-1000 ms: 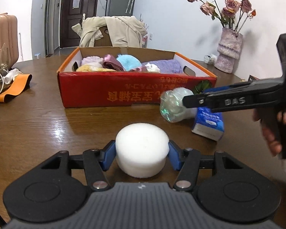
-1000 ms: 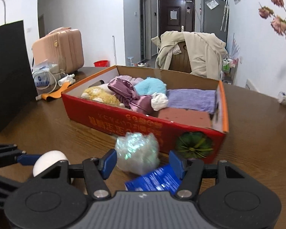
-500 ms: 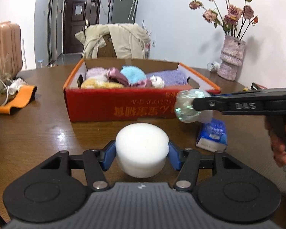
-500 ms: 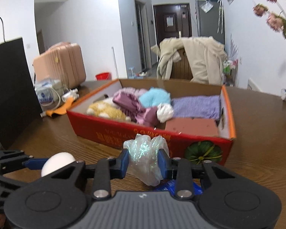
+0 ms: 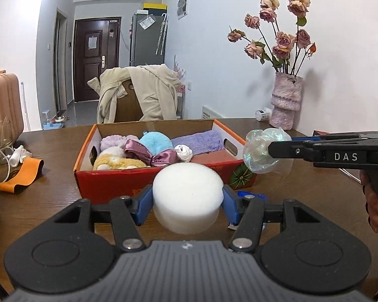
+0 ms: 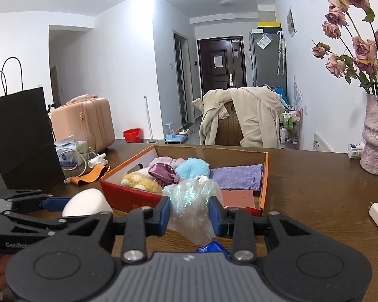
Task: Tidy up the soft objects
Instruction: 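Lower the round sponge and clear bag into the box and open both grippers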
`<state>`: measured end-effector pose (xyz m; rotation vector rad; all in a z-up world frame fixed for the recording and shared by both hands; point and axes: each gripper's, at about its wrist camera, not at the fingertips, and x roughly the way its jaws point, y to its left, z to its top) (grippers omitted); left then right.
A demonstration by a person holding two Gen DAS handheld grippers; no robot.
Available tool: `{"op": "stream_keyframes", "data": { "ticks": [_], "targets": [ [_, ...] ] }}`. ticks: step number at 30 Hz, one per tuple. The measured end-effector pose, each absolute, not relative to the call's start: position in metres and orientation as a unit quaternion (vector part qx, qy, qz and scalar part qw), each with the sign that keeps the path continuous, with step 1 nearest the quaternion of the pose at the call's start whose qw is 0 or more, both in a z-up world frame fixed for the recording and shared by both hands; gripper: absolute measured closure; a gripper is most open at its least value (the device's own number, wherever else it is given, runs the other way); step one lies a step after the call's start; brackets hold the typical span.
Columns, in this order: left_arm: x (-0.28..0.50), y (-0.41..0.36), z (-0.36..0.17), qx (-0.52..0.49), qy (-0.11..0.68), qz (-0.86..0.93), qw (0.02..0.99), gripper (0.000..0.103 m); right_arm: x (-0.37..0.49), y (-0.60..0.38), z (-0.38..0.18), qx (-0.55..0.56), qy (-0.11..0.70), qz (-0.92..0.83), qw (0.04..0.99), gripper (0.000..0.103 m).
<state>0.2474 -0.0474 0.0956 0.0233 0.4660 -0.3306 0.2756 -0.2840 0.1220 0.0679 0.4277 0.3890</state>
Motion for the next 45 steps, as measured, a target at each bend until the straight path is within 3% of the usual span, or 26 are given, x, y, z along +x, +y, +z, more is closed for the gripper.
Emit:
{"op": "stream_keyframes", "data": {
  "ticks": [10, 17, 23, 26, 30, 40, 45],
  "targets": [
    [0.358, -0.049, 0.113, -0.013, 0.255, -0.162, 0.953, 0.045, 0.373, -0.282, 0.131, 0.043, 0.230, 0.203, 0.951, 0.070],
    [0.432, -0.061, 0.081, 0.013, 0.307, -0.159, 0.938, 0.045, 0.478, -0.279, 0.109, 0.070, 0.296, 0.184, 0.934, 0.070],
    [0.451, -0.064, 0.047, 0.030, 0.343, -0.161, 0.925, 0.042, 0.515, -0.261, 0.071, 0.067, 0.351, 0.165, 0.919, 0.069],
    [0.451, -0.064, 0.047, 0.026, 0.343, -0.167, 0.924, 0.029, 0.516, -0.254, 0.061, 0.058, 0.357, 0.175, 0.916, 0.058],
    [0.442, -0.063, 0.054, 0.022, 0.338, -0.166, 0.926, 0.027, 0.505, -0.254, 0.071, 0.057, 0.342, 0.178, 0.921, 0.049],
    [0.378, -0.047, 0.119, 0.015, 0.266, -0.130, 0.955, 0.023, 0.436, -0.292, 0.131, 0.053, 0.274, 0.170, 0.945, 0.046],
    [0.327, -0.047, 0.137, 0.003, 0.236, -0.110, 0.965, 0.021, 0.385, -0.305, 0.146, 0.040, 0.247, 0.187, 0.950, 0.040]
  ]
}}
